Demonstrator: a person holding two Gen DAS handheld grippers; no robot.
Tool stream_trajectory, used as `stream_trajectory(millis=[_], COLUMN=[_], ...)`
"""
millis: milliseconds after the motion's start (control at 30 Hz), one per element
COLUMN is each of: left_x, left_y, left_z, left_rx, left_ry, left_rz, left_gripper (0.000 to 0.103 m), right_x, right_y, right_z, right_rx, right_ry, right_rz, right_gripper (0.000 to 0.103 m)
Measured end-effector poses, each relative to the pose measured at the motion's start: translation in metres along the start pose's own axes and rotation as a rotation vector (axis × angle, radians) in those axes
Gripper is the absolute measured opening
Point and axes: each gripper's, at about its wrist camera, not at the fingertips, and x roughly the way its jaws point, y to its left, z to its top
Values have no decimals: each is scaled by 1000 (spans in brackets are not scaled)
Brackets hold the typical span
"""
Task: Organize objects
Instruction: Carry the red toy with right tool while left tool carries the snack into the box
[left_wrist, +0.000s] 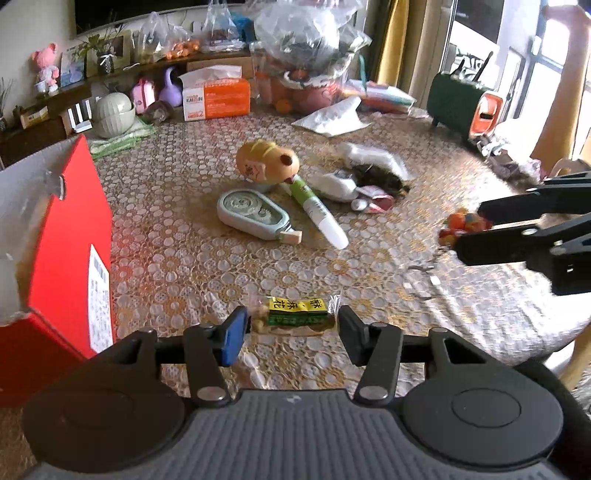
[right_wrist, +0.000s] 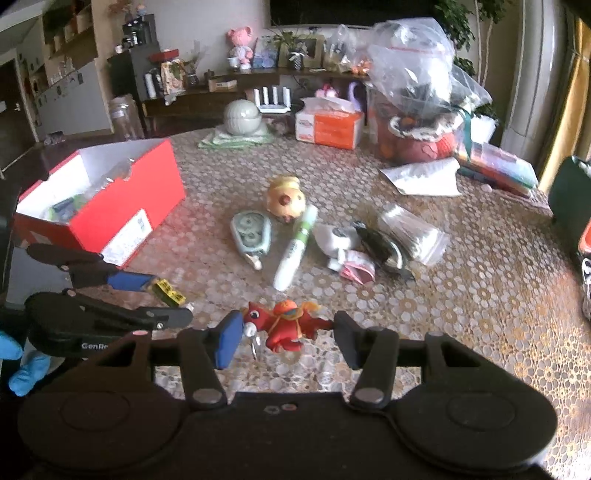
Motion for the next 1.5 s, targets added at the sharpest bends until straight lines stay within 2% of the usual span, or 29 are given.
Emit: stream_trajectory(millis=[333,700,1100,1500], left_x=[-50,-100,-146,-151], left_y=[13,57,138,219], left_z=[8,8,2,17], left_rx=[-27,-70,-140,-176], left_ry=[-32,-85,-126,-134], left_rz=[-23,24,175,321], left_gripper=[52,52,52,52], right_x=[-23,-25,5,53], right_y=[36,100,177,224], right_z=[24,66,114,139], right_rx=[-30,-143,-253,-296], right_ry=[-39,-82,-112,-80], right_rz=[80,157,225,245], right_gripper=[54,54,54,54])
